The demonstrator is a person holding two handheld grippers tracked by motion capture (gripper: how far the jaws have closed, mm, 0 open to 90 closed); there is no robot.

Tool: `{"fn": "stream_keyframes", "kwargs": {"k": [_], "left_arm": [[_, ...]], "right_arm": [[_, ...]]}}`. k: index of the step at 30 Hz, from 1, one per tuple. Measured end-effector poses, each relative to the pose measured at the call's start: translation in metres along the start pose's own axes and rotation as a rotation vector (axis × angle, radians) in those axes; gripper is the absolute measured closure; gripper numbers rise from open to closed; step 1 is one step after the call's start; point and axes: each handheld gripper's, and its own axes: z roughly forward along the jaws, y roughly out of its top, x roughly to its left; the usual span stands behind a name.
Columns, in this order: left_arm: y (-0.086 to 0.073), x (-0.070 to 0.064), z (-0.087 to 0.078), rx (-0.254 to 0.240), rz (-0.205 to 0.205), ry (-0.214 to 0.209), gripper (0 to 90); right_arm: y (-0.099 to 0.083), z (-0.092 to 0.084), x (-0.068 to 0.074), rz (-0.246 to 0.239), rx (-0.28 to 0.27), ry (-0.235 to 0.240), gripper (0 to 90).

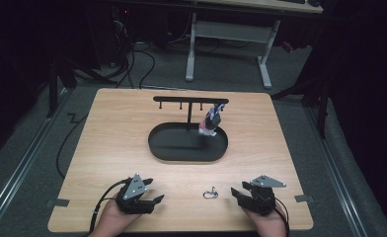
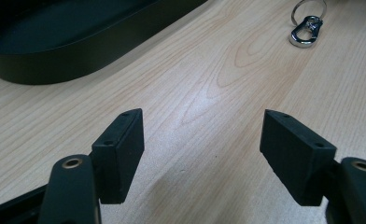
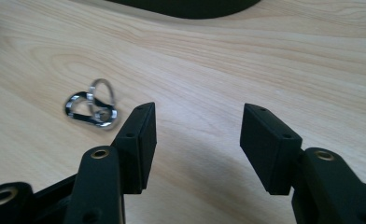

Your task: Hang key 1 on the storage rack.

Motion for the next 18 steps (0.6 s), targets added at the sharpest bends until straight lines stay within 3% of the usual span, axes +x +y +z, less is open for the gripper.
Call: {"fn": "stream_keyframes", "kwargs": {"k": [8, 9, 10, 12, 13, 14, 15, 17, 18], "left_arm": [[0.000, 0.000, 0.001, 0.006, 0.004, -0.002, 31.3], [0.000, 0.001, 0.001, 0.006, 0.005, 0.000, 31.3], [0.000, 0.001, 0.001, 0.006, 0.005, 0.000, 31.4], [-0.001, 0.001, 0.000, 0.004, 0.004, -0.001, 31.4], [-0.001, 0.001, 0.000, 0.004, 0.004, -0.001, 31.4], [-0.001, 0.001, 0.000, 0.005, 0.004, 0.000, 31.4], [-0.001, 0.001, 0.000, 0.003, 0.003, -0.001, 31.5], [-0.001, 0.001, 0.000, 0.006, 0.006, 0.002, 31.4], [-0.001, 0.001, 0.000, 0.007, 0.006, 0.003, 31.4]], "right_arm": [[0.000, 0.002, 0.023, -0.058, 0.010, 0.088, 56.2], [0.000, 0.005, 0.034, -0.084, 0.021, 0.123, 61.3], [0.000, 0.005, 0.034, -0.084, 0.021, 0.123, 61.3], [0.000, 0.010, 0.049, -0.139, 0.031, 0.155, 73.3], [0.000, 0.010, 0.049, -0.139, 0.031, 0.155, 73.3], [0.000, 0.011, 0.053, -0.151, 0.034, 0.157, 79.6], [0.002, 0.017, 0.064, -0.197, 0.044, 0.163, 90.0], [0.004, 0.021, 0.069, -0.217, 0.056, 0.152, 90.0], [0.009, 0.030, 0.077, -0.254, 0.080, 0.112, 90.0]]}}
